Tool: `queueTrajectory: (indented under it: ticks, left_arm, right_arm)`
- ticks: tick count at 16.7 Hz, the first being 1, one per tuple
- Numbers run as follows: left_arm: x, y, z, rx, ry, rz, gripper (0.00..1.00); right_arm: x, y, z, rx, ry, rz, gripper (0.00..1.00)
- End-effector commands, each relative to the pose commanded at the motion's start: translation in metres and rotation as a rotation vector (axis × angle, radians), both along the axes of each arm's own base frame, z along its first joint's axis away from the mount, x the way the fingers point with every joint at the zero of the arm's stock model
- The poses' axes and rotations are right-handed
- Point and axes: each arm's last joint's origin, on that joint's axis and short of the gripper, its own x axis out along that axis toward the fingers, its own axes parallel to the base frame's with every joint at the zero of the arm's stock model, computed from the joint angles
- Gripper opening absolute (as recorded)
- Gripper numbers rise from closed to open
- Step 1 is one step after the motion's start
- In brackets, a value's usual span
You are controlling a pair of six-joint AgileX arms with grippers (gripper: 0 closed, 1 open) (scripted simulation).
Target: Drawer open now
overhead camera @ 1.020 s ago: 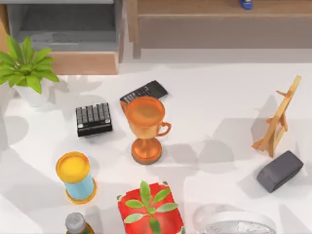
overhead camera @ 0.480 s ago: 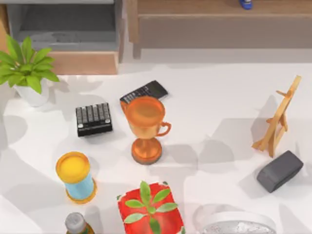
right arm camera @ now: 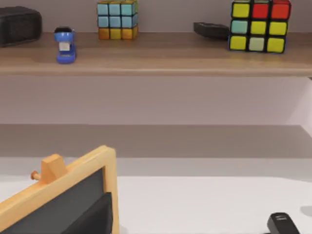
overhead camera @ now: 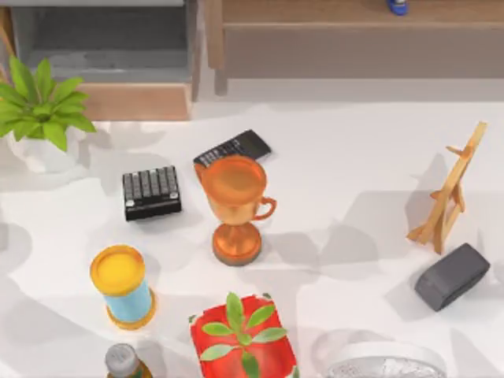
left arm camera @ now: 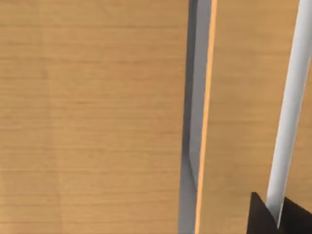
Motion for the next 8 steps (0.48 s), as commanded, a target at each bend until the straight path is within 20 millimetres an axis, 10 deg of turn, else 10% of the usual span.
queueTrajectory:
  ticks: [8]
  left_arm:
    - [-0.017, 0.001, 0.000, -0.001, -0.002, 0.003, 0.00]
  right_arm:
    - [0.000, 0.000, 0.000, 0.000, 0.000, 0.000, 1.00]
